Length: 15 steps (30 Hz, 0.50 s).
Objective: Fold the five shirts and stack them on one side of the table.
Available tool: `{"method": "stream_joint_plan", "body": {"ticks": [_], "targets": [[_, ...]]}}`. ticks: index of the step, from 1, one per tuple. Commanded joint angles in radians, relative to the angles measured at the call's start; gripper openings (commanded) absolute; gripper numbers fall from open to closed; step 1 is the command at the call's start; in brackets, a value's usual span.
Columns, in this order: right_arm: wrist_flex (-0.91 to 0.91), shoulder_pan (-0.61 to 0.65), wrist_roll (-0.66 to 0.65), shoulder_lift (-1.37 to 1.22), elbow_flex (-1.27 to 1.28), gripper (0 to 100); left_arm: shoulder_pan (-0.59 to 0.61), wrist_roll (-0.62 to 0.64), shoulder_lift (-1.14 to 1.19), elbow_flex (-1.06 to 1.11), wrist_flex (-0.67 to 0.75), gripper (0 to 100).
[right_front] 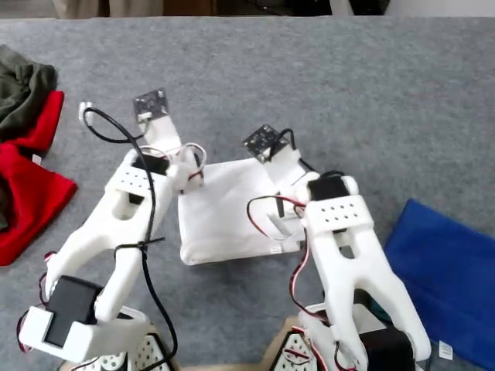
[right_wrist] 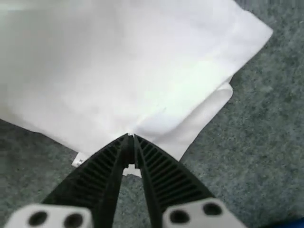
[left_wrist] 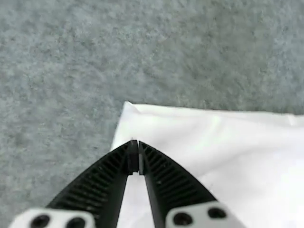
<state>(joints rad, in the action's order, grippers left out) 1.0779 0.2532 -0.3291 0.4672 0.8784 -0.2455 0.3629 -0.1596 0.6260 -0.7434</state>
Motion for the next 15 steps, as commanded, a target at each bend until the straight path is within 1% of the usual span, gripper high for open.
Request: {"method": "stream_joint_plan", "body": {"ticks": [1, 4, 6, 10, 13, 15], "targets": [[-0.075, 0.01, 0.003, 0.035, 0.059, 0.5, -0.043, 0.006, -0.007, 0.006, 0.032, 2], [-0.135, -0.016, -0.002, 0.033, 0.13, 0.5, -0.058, 0.006, 0.056, 0.008, 0.041, 2], [-0.15, -0.05, -0.034, 0.033, 0.166, 0.5, -0.057, 0.006, 0.105, -0.02, 0.04, 2], [-0.172, -0.154, -0.114, 0.035, 0.222, 0.5, -0.035, 0.006, 0.208, -0.127, -0.043, 2], [-0.178, -0.239, -0.196, 0.039, 0.243, 0.5, 0.005, 0.015, 0.292, -0.209, -0.091, 2], [-0.178, -0.269, -0.239, 0.039, 0.246, 0.5, 0.023, 0.018, 0.329, -0.258, -0.123, 2]]}}
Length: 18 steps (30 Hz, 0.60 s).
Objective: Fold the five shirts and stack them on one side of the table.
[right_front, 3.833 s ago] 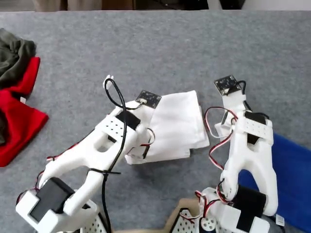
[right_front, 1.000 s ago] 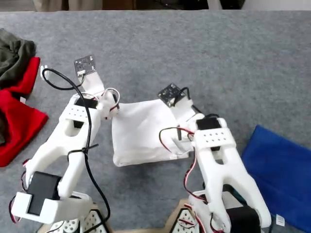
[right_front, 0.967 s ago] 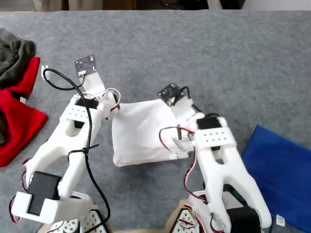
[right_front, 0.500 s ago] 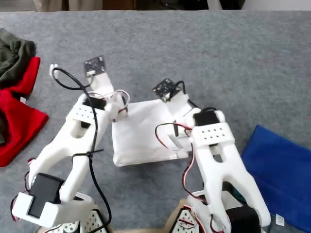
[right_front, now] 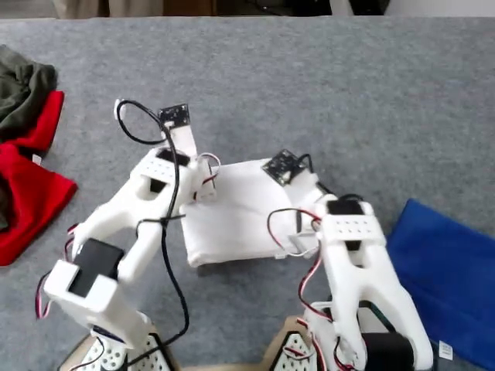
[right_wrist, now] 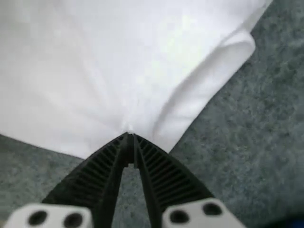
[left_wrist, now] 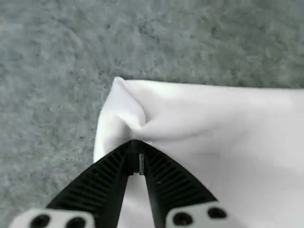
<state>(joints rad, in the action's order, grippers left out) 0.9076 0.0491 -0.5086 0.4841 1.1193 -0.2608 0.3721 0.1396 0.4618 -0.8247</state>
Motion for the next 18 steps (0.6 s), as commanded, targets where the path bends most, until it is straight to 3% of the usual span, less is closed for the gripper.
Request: {"method": "stream_joint_plan", "body": {"ticks": [1, 9, 18], "targets": [[-0.008, -0.076, -0.069, 0.022, 0.004, 0.5, 0.043, 0.011, 0.039, -0.107, -0.049, 2], [0.035, -0.059, -0.068, 0.028, -0.059, 0.5, 0.052, -0.011, -0.002, -0.118, -0.054, 2], [0.193, 0.005, -0.083, 0.151, -0.363, 0.6, 0.057, -0.121, -0.458, -0.109, -0.29, 2]]}}
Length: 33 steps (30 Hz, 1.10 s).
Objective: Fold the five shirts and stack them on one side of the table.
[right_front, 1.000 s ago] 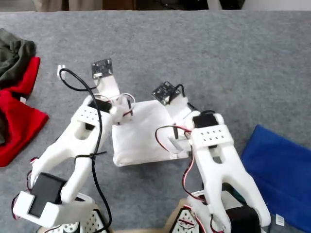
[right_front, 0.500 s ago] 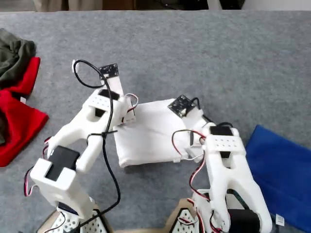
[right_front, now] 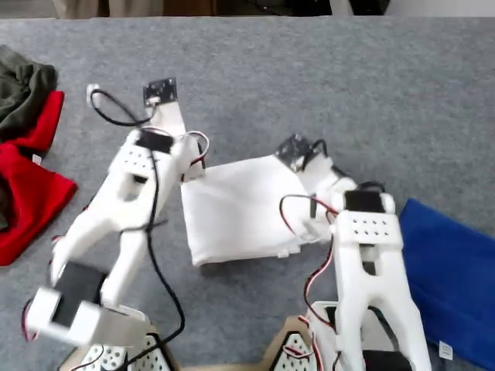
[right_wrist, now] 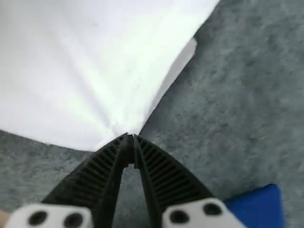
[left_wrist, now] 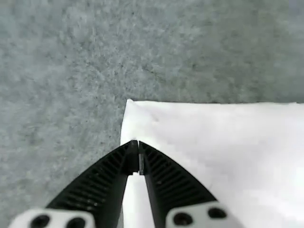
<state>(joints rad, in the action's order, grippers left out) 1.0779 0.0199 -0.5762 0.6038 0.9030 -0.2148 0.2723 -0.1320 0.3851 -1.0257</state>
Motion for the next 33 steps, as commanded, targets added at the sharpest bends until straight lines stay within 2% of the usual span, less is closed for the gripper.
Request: {"method": "stream_joint_plan", "body": {"ticks": [1, 4, 7, 9, 12, 15, 25, 33], "targets": [[0.023, 0.048, -0.015, 0.01, -0.191, 0.6, 0.009, -0.025, -0.239, -0.025, -0.121, 2], [0.029, 0.07, -0.012, -0.096, -0.332, 0.6, 0.008, -0.06, -0.367, 0.035, -0.178, 2], [0.058, 0.071, -0.011, -0.214, -0.473, 0.6, 0.003, -0.117, -0.446, 0.157, -0.17, 2], [0.061, 0.071, 0.005, -0.288, -0.558, 0.5, -0.041, -0.167, -0.46, 0.242, -0.169, 2], [0.061, 0.09, 0.017, -0.415, -0.676, 0.5, -0.135, -0.196, -0.461, 0.405, -0.11, 2], [0.063, 0.12, 0.037, -0.55, -0.759, 0.5, -0.199, -0.198, -0.469, 0.535, 0.017, 2], [-0.006, 0.12, 0.074, -0.831, -0.834, 0.5, -0.221, -0.199, -0.46, 0.689, 0.198, 2], [-0.071, 0.105, 0.069, -0.957, -0.842, 0.5, -0.222, -0.244, -0.458, 0.724, 0.206, 2]]}}
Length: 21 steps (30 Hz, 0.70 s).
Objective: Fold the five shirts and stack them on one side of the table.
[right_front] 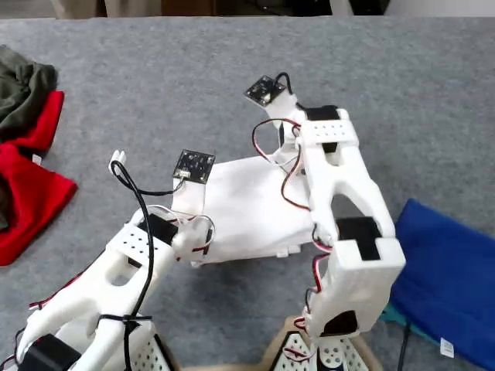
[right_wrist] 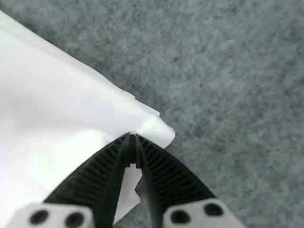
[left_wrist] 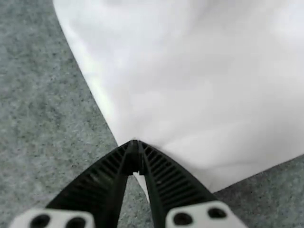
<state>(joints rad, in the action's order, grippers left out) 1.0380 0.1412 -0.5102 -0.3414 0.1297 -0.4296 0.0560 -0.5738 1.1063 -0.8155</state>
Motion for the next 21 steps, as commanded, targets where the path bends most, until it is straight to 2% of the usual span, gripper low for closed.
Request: {"method": "stream_joint_plan", "body": {"ticks": [1, 9, 14, 18, 21], "targets": [[-0.034, -0.016, -0.002, -0.022, -0.068, 0.5, -0.018, -0.043, -0.016, 0.006, -0.018, 2], [-0.052, -0.058, -0.017, -0.058, -0.073, 0.5, -0.049, -0.084, -0.016, 0.018, -0.06, 2], [0.038, -0.031, -0.008, 0.082, -0.074, 0.5, -0.04, -0.083, -0.027, 0.014, -0.057, 2], [0.118, -0.007, 0.003, 0.263, -0.053, 0.8, 0.044, -0.068, -0.028, -0.057, -0.066, 2], [0.198, -0.039, 0.077, 0.364, -0.047, 0.9, 0.138, -0.041, -0.028, -0.17, -0.097, 2]]}}
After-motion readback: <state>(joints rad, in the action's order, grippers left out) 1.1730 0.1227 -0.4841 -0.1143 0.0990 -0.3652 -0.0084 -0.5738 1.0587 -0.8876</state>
